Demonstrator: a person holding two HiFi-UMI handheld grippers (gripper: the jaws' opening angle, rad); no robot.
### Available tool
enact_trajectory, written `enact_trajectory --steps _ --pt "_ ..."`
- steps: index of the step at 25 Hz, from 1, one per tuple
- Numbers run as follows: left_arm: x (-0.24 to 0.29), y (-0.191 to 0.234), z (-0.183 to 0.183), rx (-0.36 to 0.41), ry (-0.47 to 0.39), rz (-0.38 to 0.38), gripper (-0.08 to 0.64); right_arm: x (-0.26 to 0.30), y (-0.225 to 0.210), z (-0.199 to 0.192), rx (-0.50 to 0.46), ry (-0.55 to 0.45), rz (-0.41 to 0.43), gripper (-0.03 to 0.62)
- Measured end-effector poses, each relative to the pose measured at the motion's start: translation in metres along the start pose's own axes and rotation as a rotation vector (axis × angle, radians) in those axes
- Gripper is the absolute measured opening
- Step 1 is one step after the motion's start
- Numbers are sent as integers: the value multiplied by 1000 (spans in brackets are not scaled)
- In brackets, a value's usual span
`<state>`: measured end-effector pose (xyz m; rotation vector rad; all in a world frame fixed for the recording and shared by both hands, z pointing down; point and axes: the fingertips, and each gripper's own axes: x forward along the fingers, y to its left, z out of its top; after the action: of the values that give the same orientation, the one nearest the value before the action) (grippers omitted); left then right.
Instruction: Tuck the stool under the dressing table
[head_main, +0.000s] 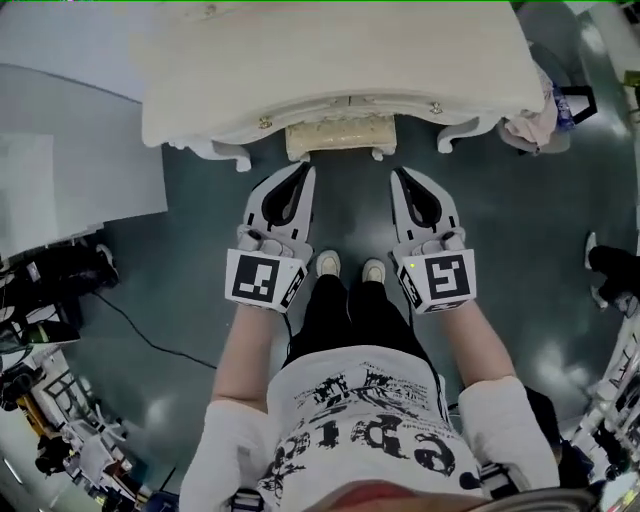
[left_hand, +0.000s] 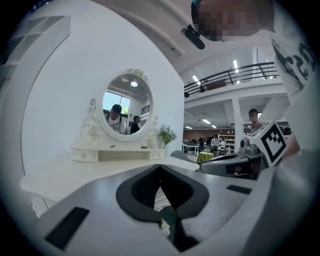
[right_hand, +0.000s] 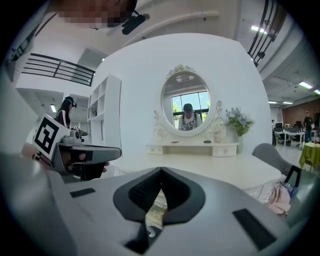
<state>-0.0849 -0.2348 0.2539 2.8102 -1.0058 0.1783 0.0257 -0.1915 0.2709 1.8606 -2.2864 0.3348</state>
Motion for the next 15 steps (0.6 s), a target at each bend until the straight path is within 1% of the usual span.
enact_trajectory --steps 4,6,10,15 --pt "-12 -9 69 53 -68 -1 20 -20 2 58 -19 -62 -17 17" --pt "-24 -17 94 59 -80 9 20 -35 5 81 -22 -82 -25 17" --pt "-53 -26 125 64 -80 39 20 -65 11 119 -35 -122 -34 17" --pt "-77 -27 157 83 -113 60 20 -89 12 159 -50 -166 -35 17"
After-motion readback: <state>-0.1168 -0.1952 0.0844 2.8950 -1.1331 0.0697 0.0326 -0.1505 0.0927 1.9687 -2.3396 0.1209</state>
